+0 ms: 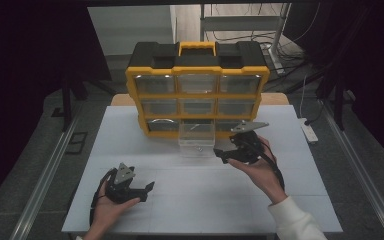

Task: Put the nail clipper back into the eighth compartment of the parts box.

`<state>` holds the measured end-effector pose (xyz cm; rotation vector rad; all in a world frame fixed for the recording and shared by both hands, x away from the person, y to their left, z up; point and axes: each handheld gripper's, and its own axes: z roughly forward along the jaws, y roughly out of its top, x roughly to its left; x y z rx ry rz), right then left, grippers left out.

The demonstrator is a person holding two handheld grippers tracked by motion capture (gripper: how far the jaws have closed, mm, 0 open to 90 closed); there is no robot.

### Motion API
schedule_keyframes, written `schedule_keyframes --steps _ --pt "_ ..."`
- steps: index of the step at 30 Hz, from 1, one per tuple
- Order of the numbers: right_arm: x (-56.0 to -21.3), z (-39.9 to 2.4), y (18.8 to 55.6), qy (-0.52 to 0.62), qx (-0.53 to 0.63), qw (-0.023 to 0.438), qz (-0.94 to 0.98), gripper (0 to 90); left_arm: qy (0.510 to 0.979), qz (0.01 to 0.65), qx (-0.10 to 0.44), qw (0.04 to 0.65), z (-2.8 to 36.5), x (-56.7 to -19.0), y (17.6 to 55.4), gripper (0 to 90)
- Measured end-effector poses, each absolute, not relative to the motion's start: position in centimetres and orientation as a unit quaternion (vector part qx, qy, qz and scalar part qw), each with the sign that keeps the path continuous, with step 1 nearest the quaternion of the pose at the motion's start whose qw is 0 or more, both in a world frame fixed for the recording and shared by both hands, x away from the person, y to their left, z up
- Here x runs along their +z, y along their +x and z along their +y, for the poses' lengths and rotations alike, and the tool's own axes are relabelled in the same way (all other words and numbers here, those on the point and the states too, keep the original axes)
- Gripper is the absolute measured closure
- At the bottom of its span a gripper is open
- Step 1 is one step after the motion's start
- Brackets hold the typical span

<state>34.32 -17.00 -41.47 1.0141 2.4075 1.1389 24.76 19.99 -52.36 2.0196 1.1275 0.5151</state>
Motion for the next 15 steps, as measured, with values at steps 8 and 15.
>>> schedule_keyframes --steps 8,15 --pt "-44.0 -21.8 30.6 0.374 0.401 0.151 0.823 25.9 0.793 0.436 0.198 0.376 19.7 -52.3 24.8 10.1" --pt "-46.7 -26.2 28.2 0.393 0.408 0.165 0.807 25.8 0.794 0.434 0.198 0.377 19.6 -52.3 25.0 10.1"
